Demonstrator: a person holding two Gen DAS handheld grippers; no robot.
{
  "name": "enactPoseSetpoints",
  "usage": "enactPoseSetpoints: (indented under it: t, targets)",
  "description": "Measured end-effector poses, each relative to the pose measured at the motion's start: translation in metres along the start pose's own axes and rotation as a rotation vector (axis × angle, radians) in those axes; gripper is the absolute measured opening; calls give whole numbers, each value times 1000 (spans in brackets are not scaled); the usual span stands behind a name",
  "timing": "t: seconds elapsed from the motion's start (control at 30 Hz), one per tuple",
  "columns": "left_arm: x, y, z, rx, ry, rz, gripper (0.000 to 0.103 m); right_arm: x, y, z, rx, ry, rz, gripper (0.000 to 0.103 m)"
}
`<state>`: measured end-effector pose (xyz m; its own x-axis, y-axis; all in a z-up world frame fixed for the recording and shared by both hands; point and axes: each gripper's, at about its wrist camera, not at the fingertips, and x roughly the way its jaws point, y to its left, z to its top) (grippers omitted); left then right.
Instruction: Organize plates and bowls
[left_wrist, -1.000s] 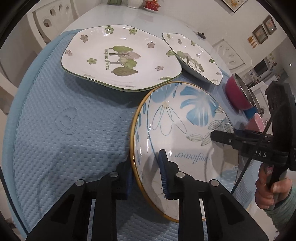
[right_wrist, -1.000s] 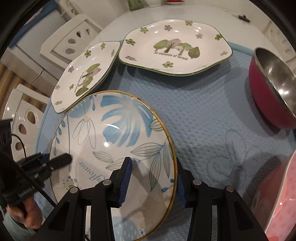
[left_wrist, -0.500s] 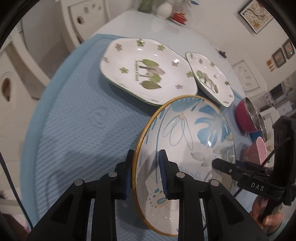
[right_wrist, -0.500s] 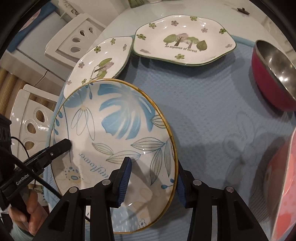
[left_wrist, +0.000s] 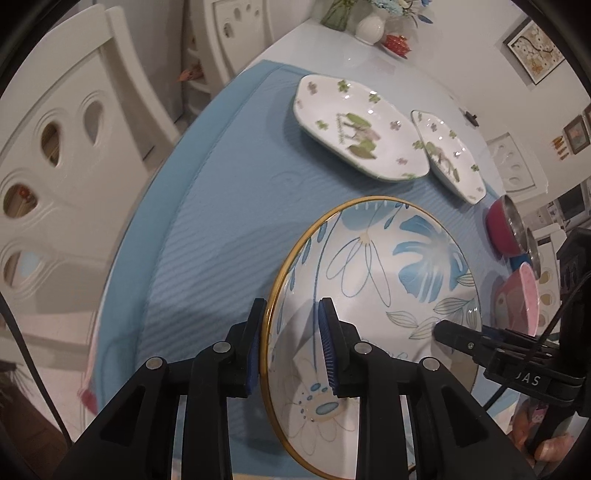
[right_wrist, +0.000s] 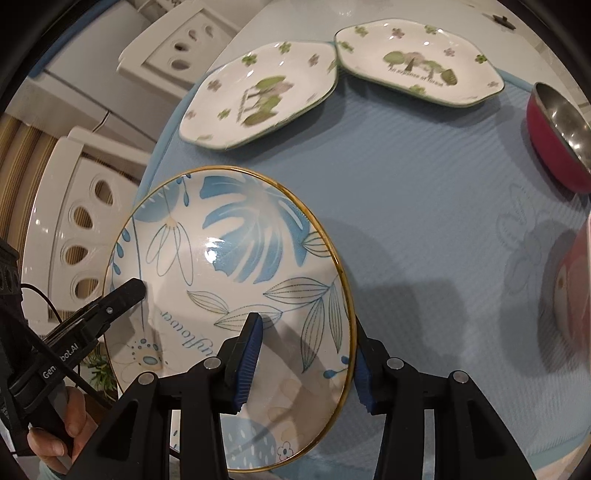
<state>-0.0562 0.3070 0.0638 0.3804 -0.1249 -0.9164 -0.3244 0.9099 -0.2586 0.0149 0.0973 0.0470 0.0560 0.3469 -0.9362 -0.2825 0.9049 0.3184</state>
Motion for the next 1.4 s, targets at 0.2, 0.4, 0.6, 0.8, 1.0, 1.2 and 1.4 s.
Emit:
enactPoseSetpoints:
  t: [0.2, 0.4, 0.6, 0.8, 1.0, 1.2, 1.4]
  targets:
    - [9, 7, -11, 24, 21, 20, 24, 16, 5, -12, 14, 34, -8, 44]
    - [21, 11, -19, 33, 32, 31, 25, 33, 5, -18, 39, 48, -23, 44]
    - [20, 16, -23, 52, 21, 29, 24, 30, -5, -26, 79, 25, 8, 44]
    - [-2, 8, -22, 147, -51, 72, 24, 7, -9, -36, 83, -33, -36, 44]
    - [-38, 2, -23, 123, -133, 33, 25, -44, -8, -45, 54, -160, -85, 44]
    - [-78, -39, -31, 184, -236, 1, 28, -112, 19, -58, -95, -344, -183, 55]
    - [-121, -88, -48, 260, -337, 3, 35, -155, 26, -82, -103, -423, -253, 55]
